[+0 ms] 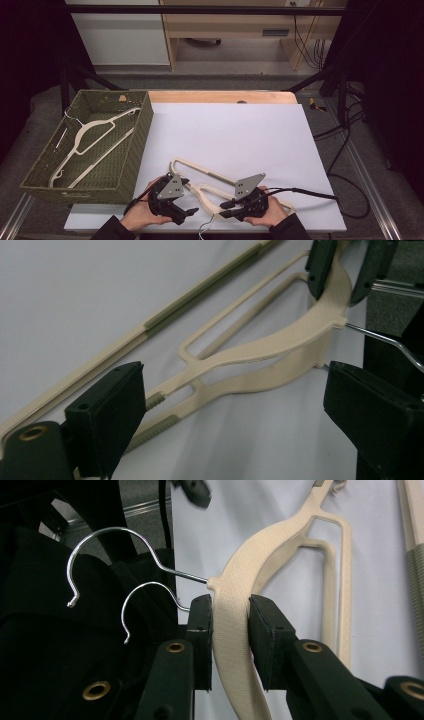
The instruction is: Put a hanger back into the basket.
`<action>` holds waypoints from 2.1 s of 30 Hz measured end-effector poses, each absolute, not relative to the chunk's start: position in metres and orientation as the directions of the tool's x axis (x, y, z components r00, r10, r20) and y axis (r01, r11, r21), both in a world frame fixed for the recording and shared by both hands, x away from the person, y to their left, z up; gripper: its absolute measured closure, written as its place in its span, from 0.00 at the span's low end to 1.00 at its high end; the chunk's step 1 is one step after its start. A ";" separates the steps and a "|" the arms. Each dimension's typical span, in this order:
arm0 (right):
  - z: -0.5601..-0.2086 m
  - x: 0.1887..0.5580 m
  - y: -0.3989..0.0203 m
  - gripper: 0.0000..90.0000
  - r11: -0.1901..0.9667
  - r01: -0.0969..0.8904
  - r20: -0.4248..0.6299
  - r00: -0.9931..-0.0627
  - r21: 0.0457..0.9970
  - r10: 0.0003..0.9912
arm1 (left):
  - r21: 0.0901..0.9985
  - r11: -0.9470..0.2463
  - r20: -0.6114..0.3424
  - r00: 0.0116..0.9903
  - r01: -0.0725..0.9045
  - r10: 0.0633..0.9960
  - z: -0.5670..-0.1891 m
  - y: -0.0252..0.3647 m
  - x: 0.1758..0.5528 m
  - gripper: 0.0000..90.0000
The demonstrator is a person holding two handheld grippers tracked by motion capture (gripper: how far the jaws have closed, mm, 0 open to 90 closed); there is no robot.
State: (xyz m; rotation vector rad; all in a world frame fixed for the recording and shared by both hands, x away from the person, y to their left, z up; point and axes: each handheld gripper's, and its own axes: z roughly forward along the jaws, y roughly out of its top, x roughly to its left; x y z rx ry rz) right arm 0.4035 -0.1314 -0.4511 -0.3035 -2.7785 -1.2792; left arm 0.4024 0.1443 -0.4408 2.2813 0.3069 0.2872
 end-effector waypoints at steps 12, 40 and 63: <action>-0.443 0.403 -0.136 0.81 0.609 0.200 0.140 -0.979 0.768 0.145 | 0.695 -0.719 0.240 0.949 -0.020 0.205 -0.442 0.123 0.400 0.27; -0.433 0.399 -0.145 0.66 0.586 0.181 0.082 -0.978 0.790 0.192 | 0.662 -0.720 0.370 0.926 -0.209 0.071 -0.440 0.098 0.401 0.70; -0.405 0.407 -0.226 0.16 0.319 0.334 0.068 -0.777 0.887 0.626 | 0.677 -0.715 0.337 0.937 -0.173 0.093 -0.408 0.073 0.437 0.84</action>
